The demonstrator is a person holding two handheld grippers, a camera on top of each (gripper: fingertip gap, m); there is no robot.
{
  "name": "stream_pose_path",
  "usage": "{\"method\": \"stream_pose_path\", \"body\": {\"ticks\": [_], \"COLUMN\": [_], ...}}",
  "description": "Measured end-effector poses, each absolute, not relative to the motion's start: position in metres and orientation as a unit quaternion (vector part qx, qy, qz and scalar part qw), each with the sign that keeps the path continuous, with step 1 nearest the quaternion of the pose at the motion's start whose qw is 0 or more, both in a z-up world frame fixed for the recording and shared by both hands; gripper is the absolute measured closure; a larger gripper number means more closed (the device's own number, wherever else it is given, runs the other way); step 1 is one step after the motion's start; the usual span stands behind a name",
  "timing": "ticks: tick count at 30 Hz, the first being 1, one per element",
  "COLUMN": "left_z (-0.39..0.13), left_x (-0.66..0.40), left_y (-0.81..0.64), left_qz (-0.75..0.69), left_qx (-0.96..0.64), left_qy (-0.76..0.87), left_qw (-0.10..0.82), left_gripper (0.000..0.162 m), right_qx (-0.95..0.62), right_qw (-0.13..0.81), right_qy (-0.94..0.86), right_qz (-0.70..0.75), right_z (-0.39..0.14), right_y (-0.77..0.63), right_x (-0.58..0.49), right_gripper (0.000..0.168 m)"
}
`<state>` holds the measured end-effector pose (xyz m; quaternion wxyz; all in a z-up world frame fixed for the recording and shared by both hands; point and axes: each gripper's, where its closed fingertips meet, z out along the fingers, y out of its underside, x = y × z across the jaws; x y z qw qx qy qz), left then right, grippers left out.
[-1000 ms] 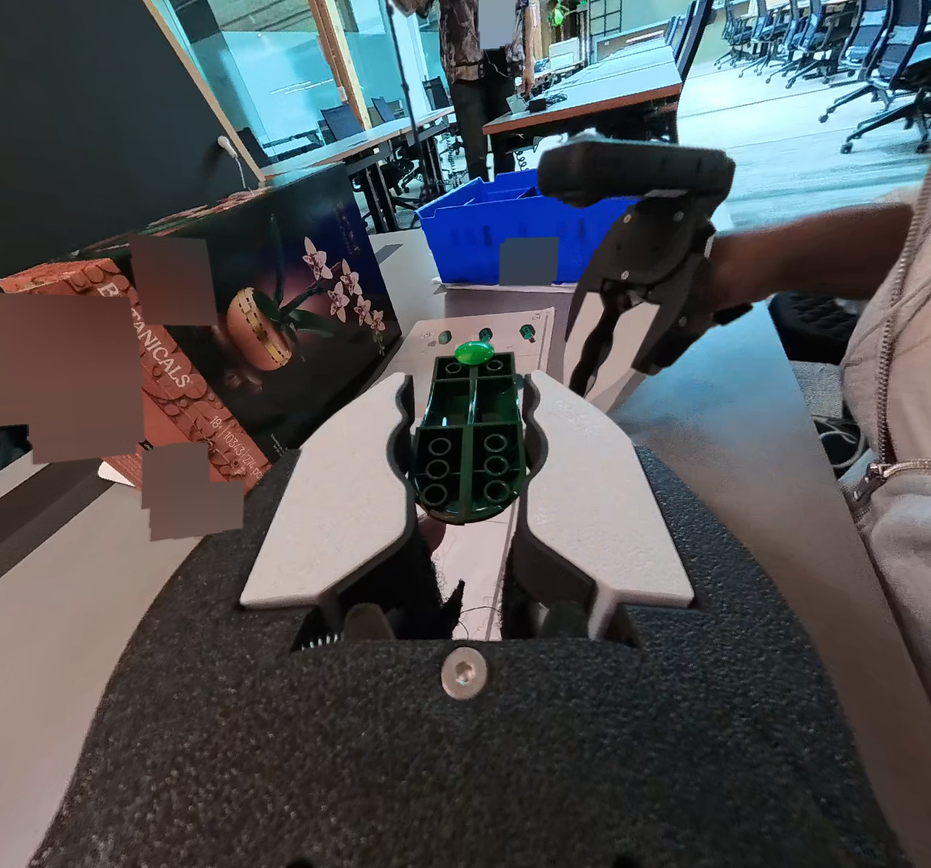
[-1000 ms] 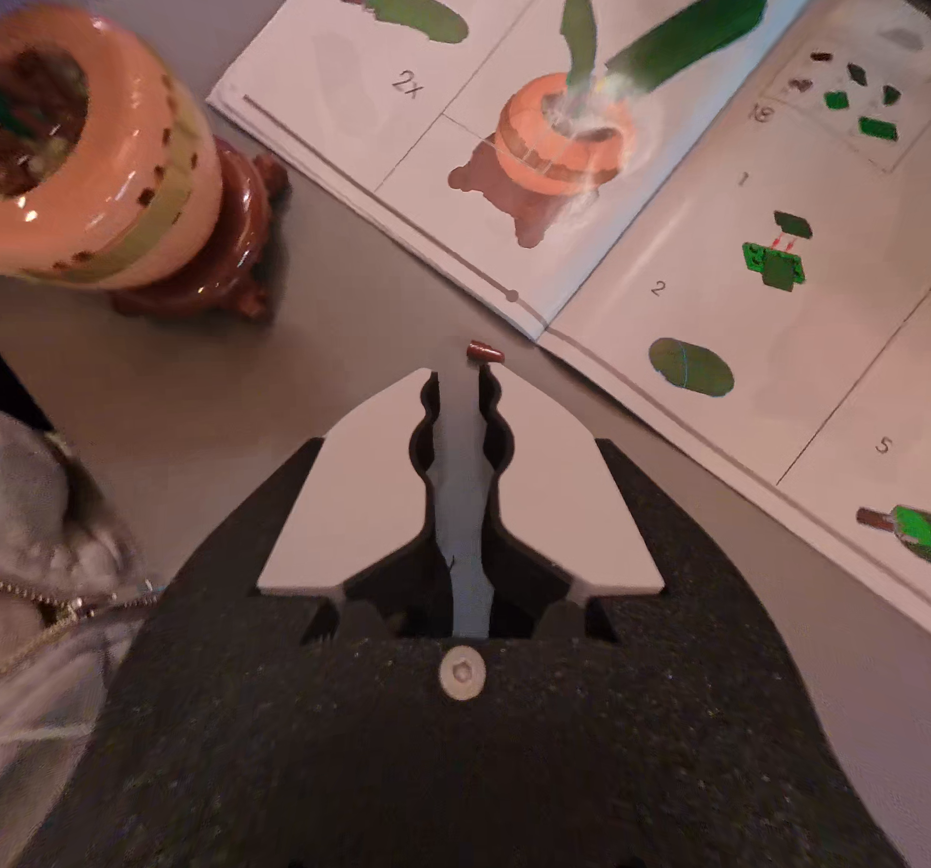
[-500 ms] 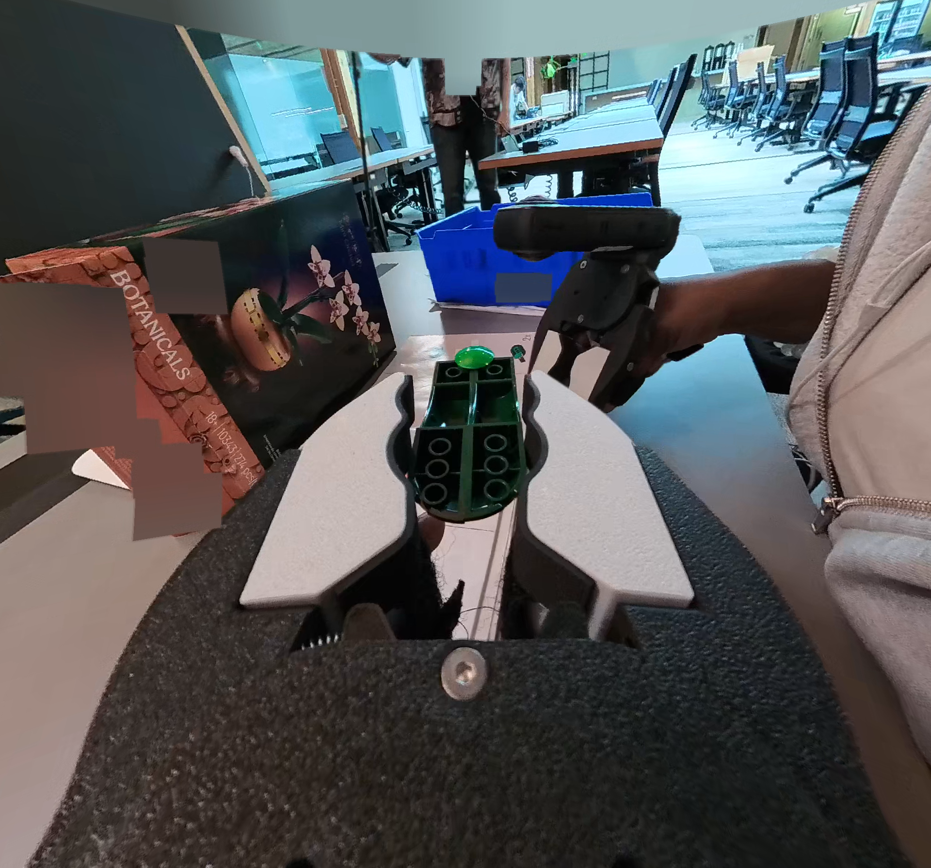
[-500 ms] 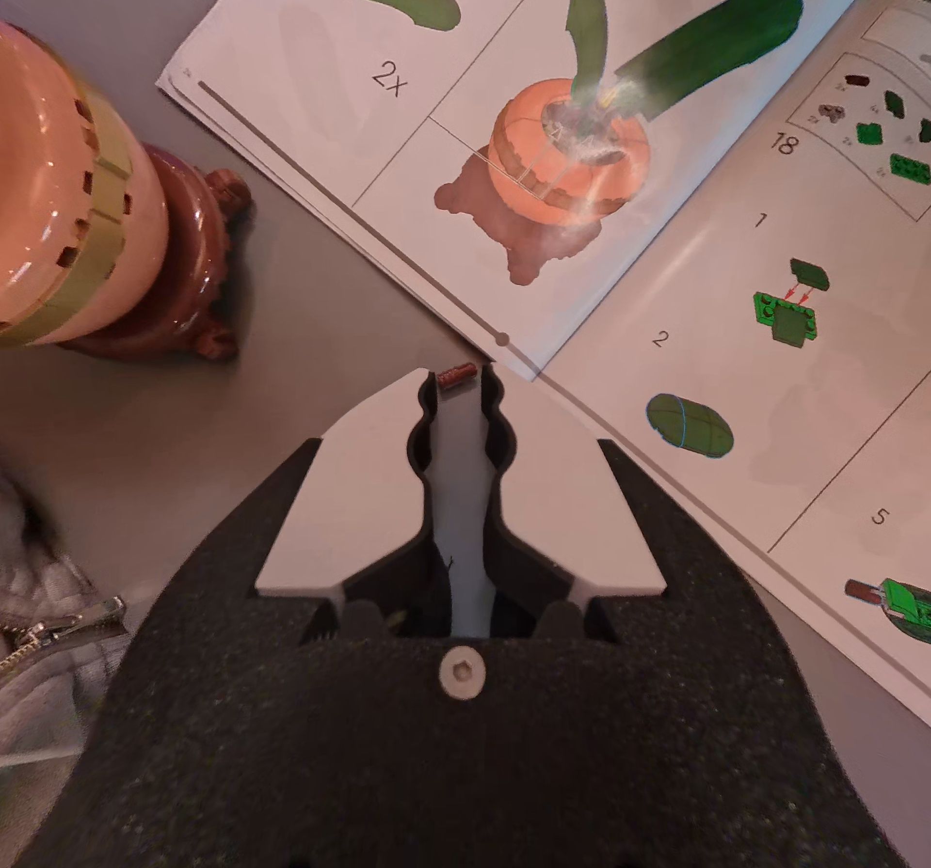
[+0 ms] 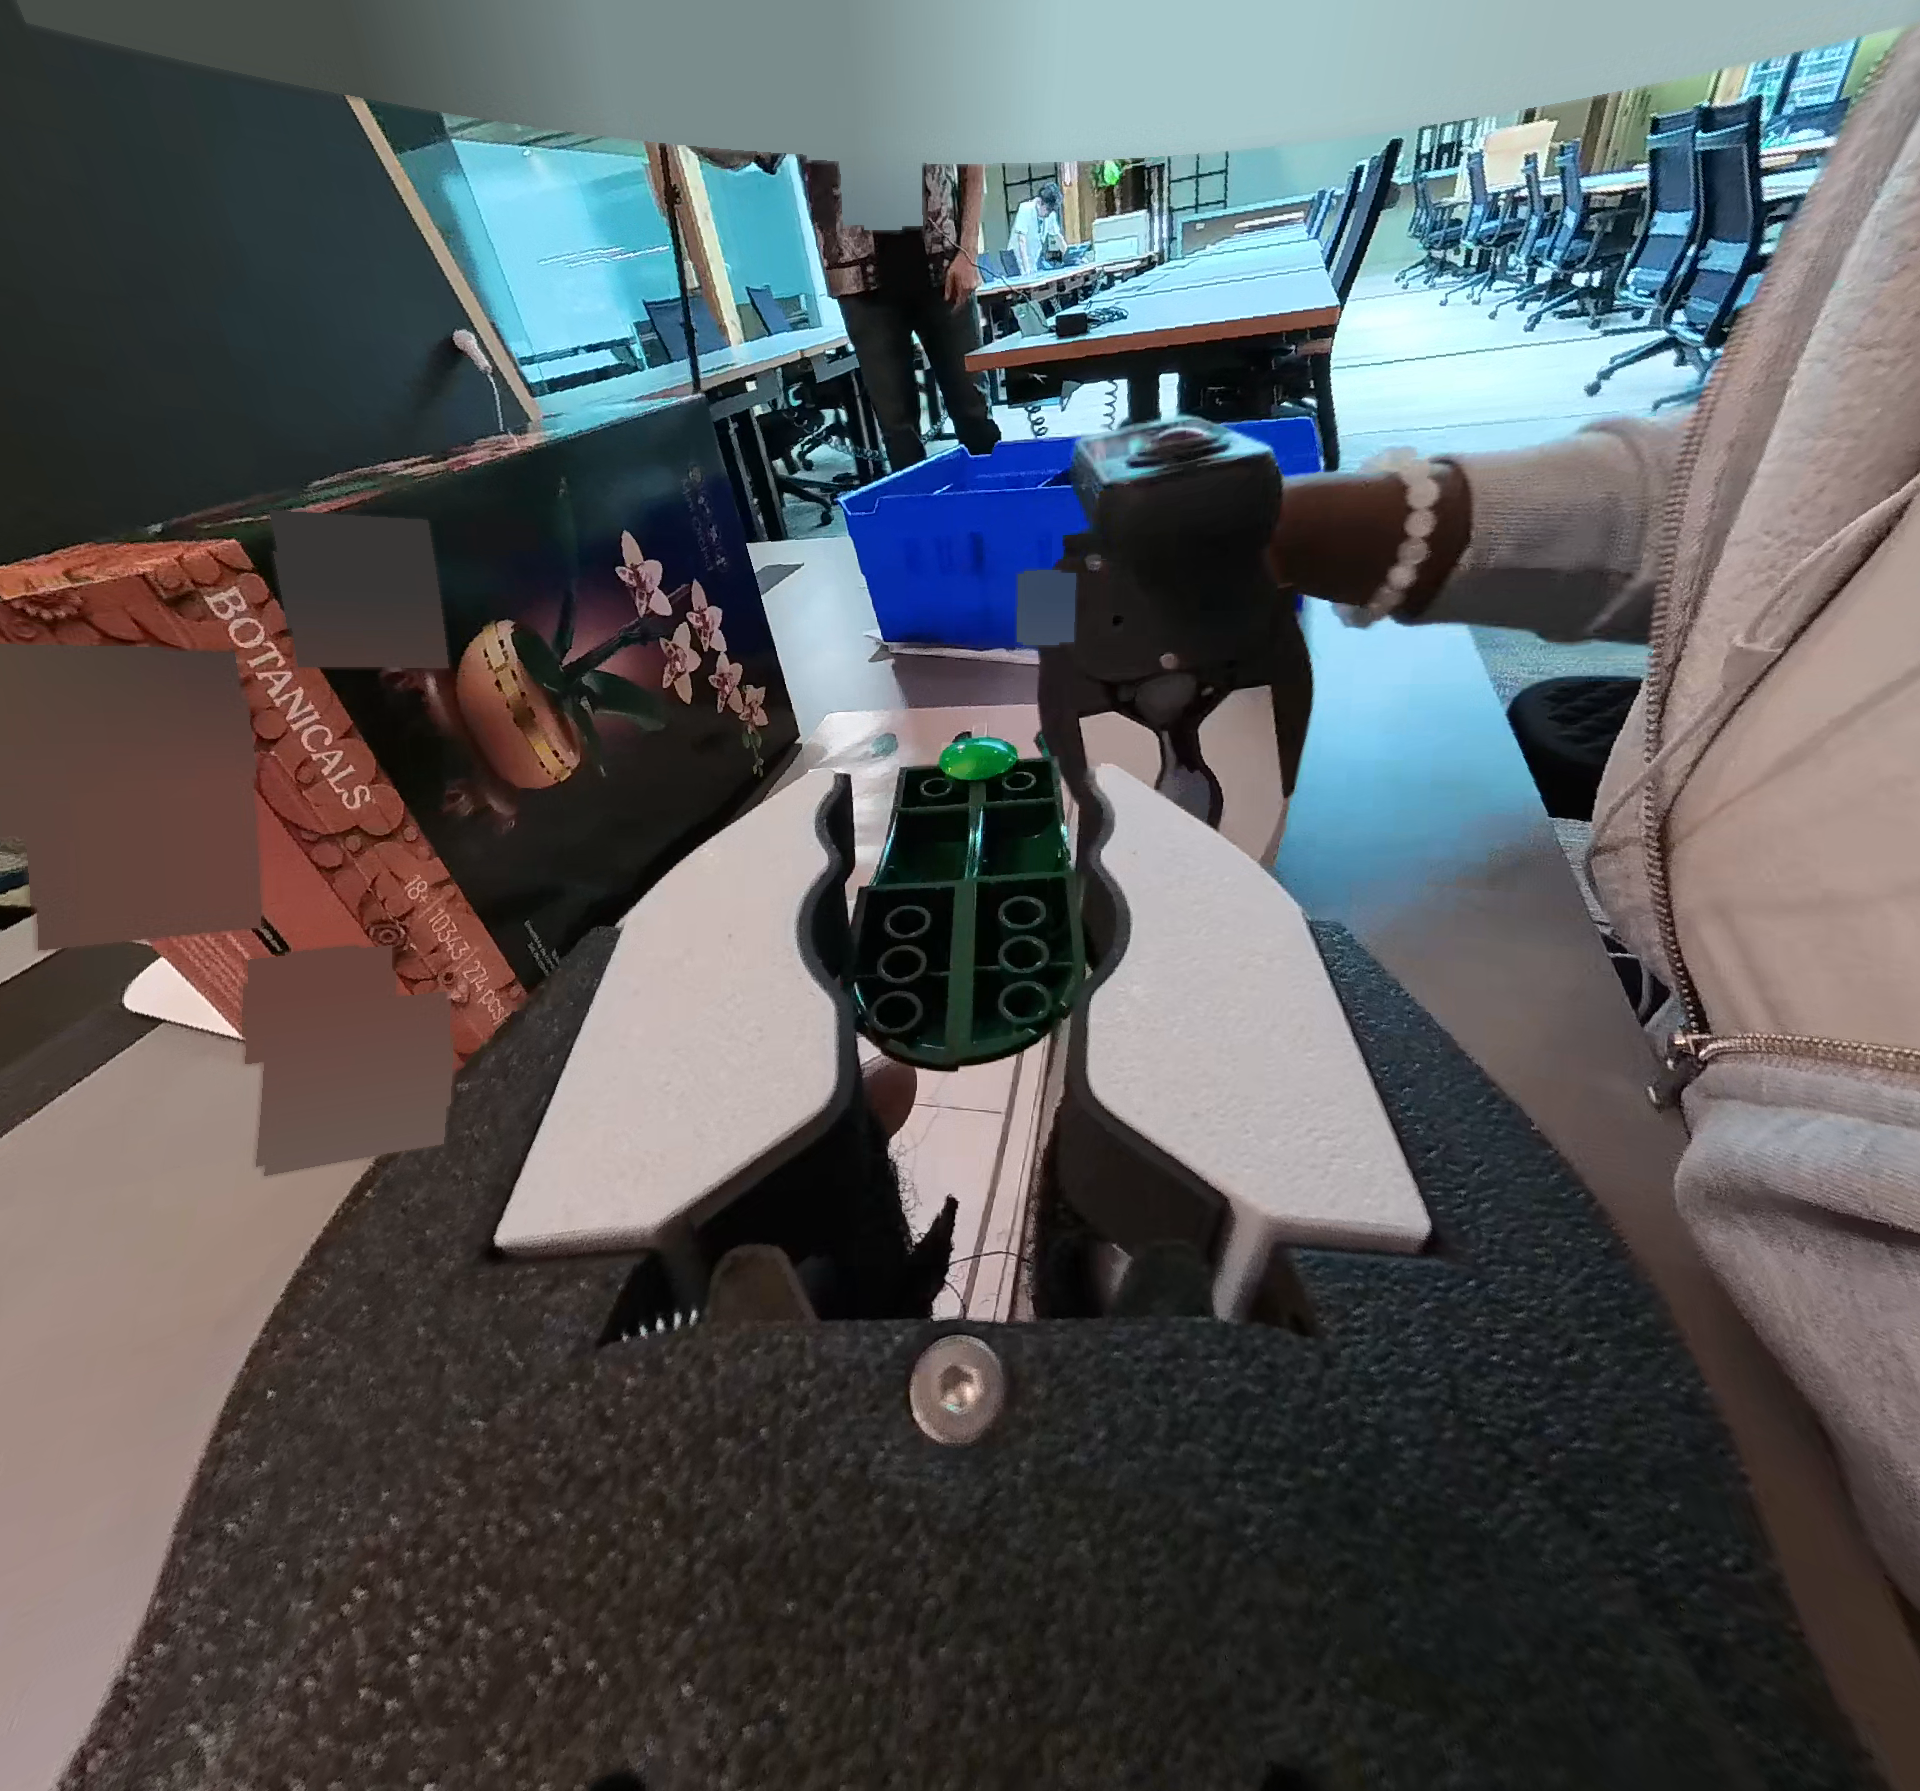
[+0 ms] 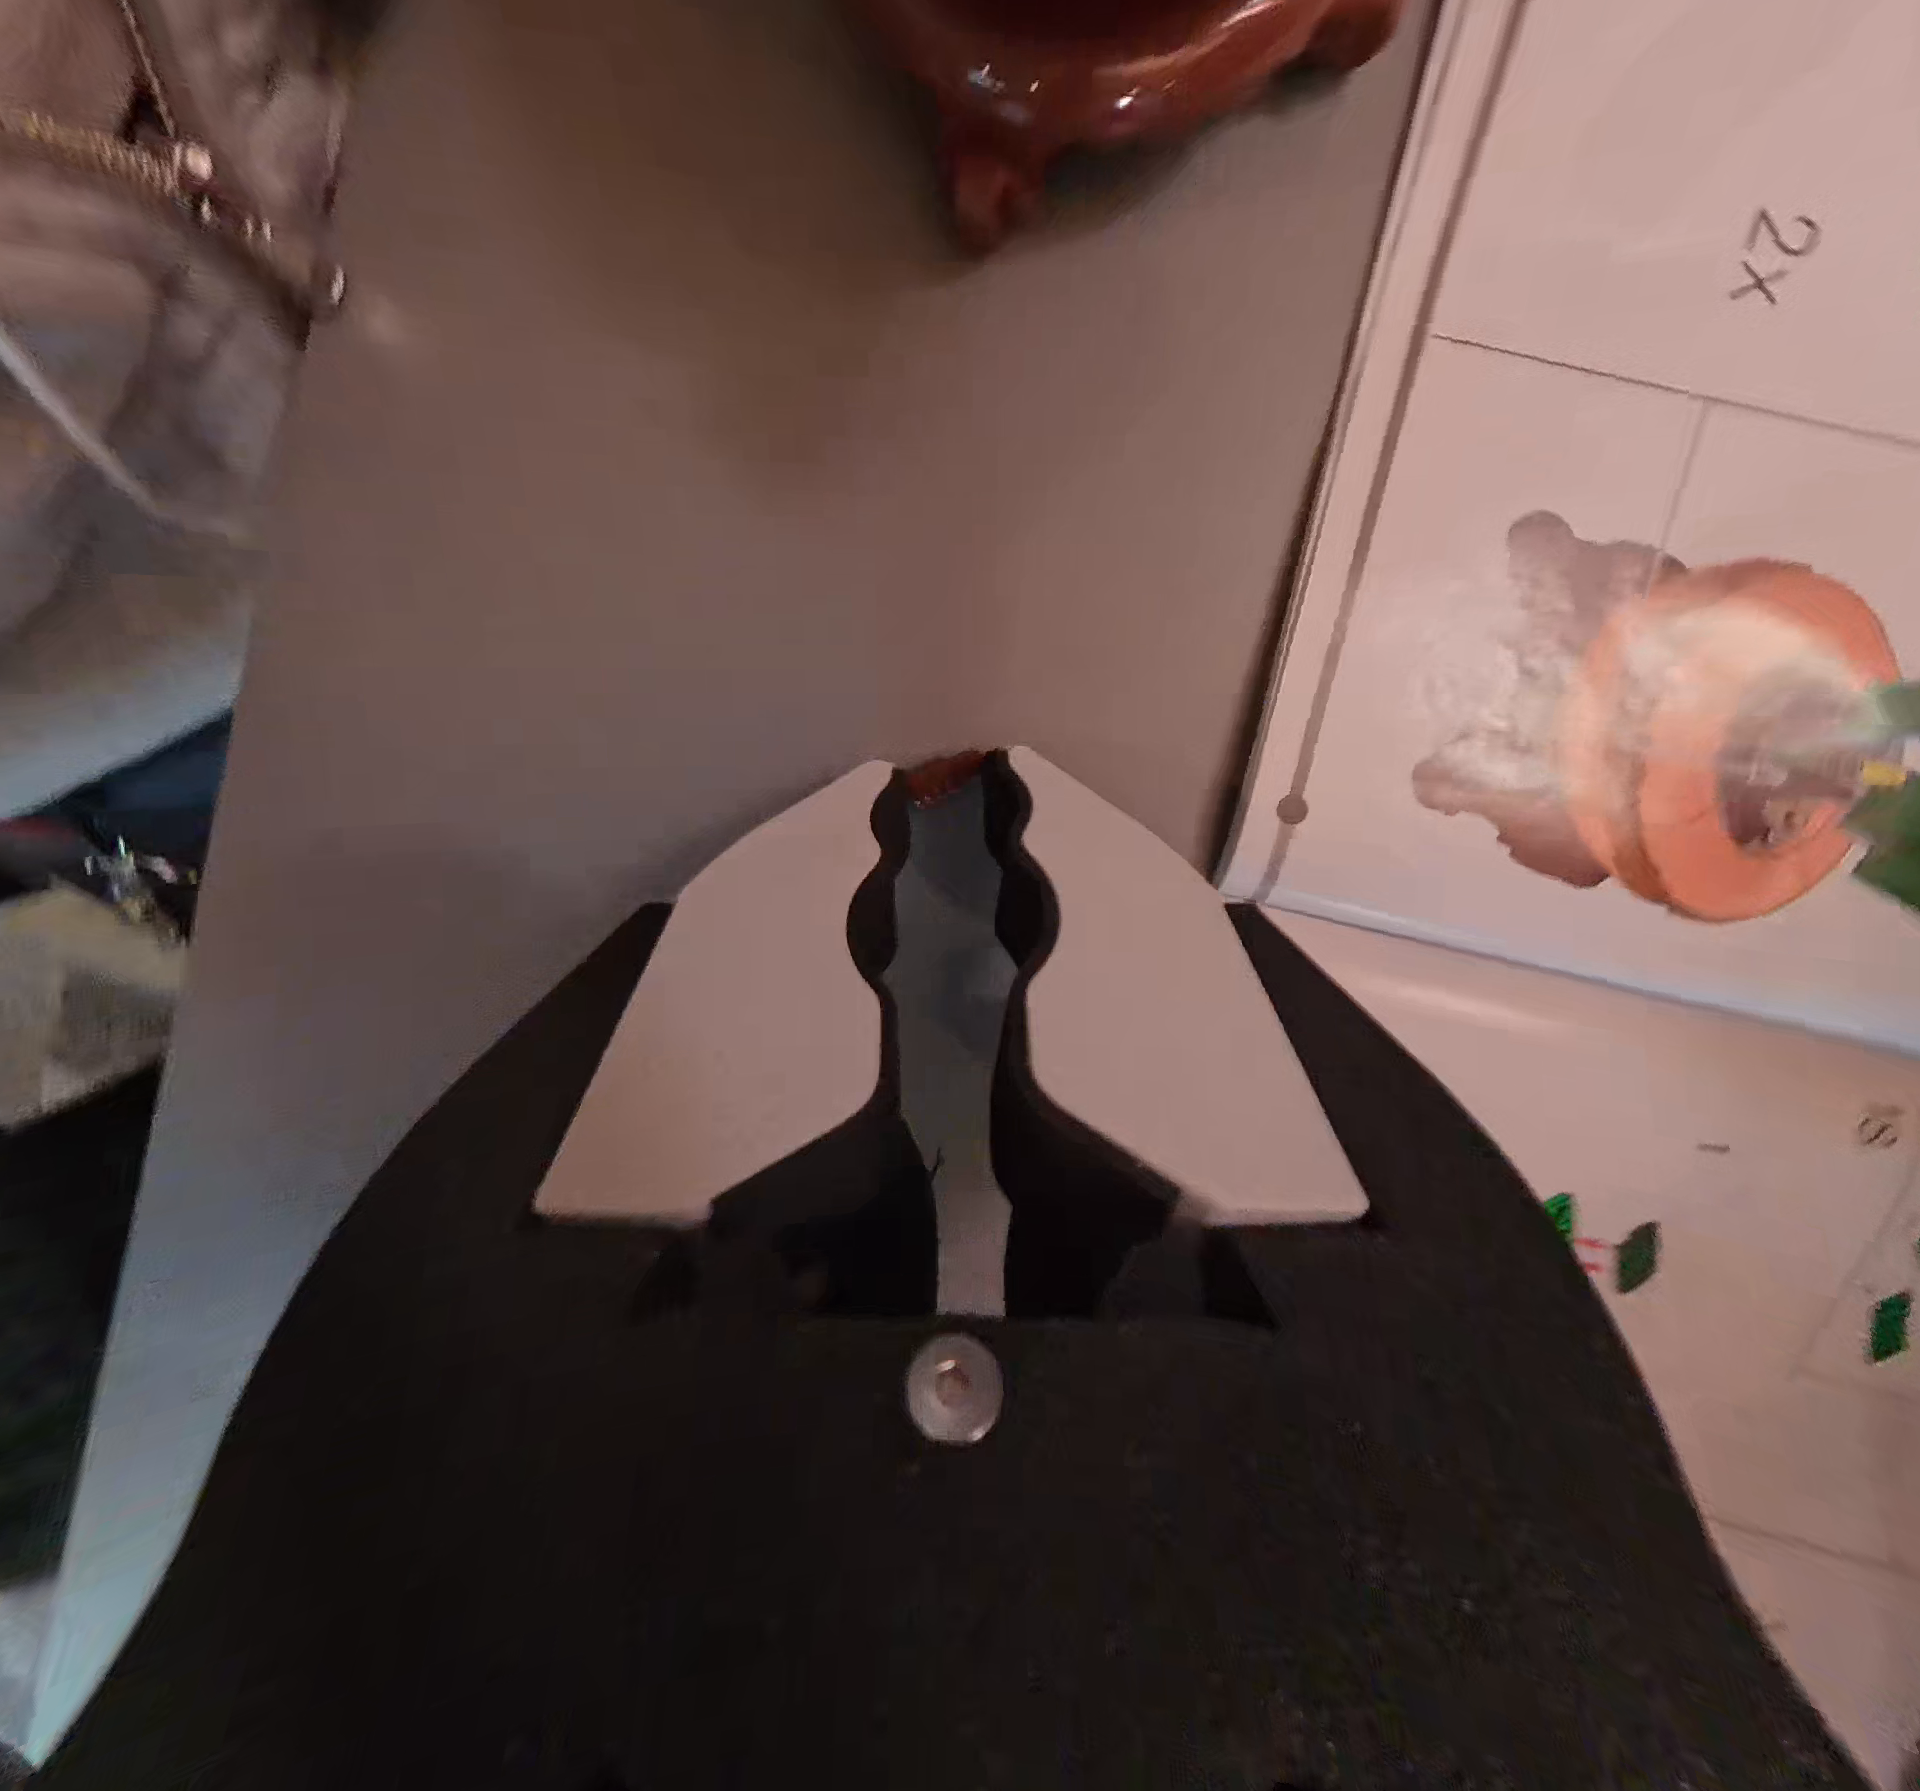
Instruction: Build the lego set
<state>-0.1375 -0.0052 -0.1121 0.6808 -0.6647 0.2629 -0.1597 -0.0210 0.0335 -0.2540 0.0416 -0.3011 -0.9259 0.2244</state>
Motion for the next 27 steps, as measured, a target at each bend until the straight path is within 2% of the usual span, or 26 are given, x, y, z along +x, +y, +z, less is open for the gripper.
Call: {"method": "stream_pose_path", "body": {"ticks": [4,7,10,14,17,19,23,27], "left_z": [-0.11,-0.11,-0.111,-0.113,-0.113,-0.114,-0.114,-0.112], "left_x": [-0.135,-0.134,-0.133,-0.132,-0.132,-0.132,-0.13,-0.128], "left_y": [-0.006,-0.005,-0.005,-0.004,-0.004,-0.004,-0.005,-0.004], "left_qz": [-0.152,-0.151,-0.156,-0.162,-0.167,-0.172,-0.17,-0.166], "left_qx": [-0.664,-0.665,-0.665,-0.665,-0.664,-0.663,-0.662,-0.663], "left_qy": [0.267,0.267,0.266,0.264,0.263,0.264,0.269,0.268], "left_qw": [0.681,0.681,0.68,0.68,0.679,0.679,0.679,0.679], "left_gripper": [0.122,0.122,0.122,0.122,0.122,0.122,0.122,0.122], "right_qx": [-0.258,-0.287,-0.377,-0.603,-0.674,-0.701,-0.703,-0.688], "right_qw": [0.037,0.068,0.134,0.205,0.216,0.227,0.214,0.251], "right_qy": [-0.947,-0.934,-0.879,-0.719,-0.626,-0.598,-0.586,-0.617], "right_qz": [0.19,0.203,0.26,0.279,0.327,0.317,0.341,0.288], "right_z": [-0.254,-0.253,-0.24,-0.24,-0.243,-0.249,-0.248,-0.254], "right_y": [0.043,0.046,0.046,0.063,0.057,0.067,0.063,0.069], "right_x": [-0.023,-0.024,-0.028,-0.026,-0.019,-0.013,-0.014,-0.016], "right_gripper": [0.145,0.143,0.145,0.148,0.153,0.157,0.156,0.157]}}
